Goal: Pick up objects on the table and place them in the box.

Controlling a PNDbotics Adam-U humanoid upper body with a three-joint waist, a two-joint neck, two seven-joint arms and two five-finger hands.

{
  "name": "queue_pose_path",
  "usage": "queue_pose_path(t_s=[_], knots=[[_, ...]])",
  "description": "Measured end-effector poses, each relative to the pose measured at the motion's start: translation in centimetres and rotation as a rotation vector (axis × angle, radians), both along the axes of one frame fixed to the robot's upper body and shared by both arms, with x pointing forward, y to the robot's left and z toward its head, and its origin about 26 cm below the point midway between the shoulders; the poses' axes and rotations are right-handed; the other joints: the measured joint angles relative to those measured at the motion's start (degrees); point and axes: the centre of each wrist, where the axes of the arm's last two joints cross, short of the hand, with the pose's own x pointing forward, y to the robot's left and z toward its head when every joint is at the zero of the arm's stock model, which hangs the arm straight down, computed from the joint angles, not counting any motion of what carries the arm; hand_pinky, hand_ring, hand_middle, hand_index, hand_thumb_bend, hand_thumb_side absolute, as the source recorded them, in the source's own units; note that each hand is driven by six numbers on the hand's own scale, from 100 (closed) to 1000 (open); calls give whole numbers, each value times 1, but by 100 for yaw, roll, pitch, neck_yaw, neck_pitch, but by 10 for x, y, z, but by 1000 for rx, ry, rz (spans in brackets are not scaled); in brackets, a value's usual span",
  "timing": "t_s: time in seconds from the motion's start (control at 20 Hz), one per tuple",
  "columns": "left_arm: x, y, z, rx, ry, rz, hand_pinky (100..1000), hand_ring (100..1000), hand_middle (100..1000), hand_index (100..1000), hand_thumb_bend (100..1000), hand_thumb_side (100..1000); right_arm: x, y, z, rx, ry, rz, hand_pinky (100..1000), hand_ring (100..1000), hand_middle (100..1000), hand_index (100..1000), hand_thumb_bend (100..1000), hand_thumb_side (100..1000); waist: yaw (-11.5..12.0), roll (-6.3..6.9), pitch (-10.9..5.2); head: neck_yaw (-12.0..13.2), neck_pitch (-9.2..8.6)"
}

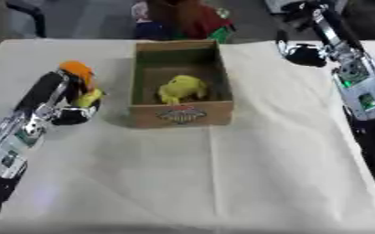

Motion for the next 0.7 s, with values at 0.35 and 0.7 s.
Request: queue_pose_path(t_s=[0.35,0.7], knots=[[23,-24,53,-58,-74,-103,575,388,289,481,293,100,-1,10,-5,7,12,31,671,782,643,829,100,100,-232,12,-15,137,0],[59,-52,18,-28,12,-152,615,472,391,565,359,100,-2,22,-7,13,18,68,669,782,642,828,100,100,-490,15,-10,302,0]])
